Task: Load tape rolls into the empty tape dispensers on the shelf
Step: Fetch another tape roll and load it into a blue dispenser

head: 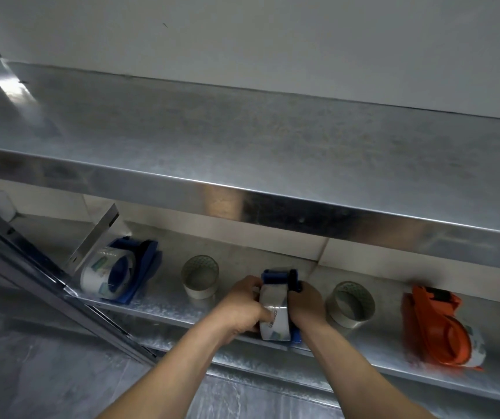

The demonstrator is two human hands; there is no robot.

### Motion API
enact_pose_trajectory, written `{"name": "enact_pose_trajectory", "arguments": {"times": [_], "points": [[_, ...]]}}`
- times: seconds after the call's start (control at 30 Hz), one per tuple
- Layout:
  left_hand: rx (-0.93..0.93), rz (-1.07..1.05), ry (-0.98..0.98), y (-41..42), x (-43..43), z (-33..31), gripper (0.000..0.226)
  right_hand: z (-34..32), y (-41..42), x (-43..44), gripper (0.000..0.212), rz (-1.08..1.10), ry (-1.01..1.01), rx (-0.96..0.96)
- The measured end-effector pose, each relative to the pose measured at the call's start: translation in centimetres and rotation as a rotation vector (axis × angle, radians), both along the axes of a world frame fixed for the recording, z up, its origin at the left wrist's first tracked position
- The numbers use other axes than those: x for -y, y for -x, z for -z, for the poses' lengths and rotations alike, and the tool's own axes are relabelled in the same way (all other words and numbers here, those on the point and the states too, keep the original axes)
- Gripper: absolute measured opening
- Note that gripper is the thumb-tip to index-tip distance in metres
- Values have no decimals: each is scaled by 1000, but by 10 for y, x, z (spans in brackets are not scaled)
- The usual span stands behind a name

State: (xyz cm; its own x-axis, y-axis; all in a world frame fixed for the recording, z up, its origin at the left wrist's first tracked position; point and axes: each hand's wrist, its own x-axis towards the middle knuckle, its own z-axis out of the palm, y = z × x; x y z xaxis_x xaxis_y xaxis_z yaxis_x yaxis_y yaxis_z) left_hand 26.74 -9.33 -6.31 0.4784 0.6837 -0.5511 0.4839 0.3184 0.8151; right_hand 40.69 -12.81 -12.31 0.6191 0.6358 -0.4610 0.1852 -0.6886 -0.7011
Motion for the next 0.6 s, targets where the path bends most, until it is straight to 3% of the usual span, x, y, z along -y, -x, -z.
{"name": "enact_pose_trajectory", "arguments": {"times": [0.37, 0.6], "points": [[-58, 110, -38, -1, -4, 3, 62, 11, -11, 15, 21, 111, -67, -113], [-46, 122, -44, 3, -4, 4, 62, 10, -8, 17, 33, 247, -136, -210]]}}
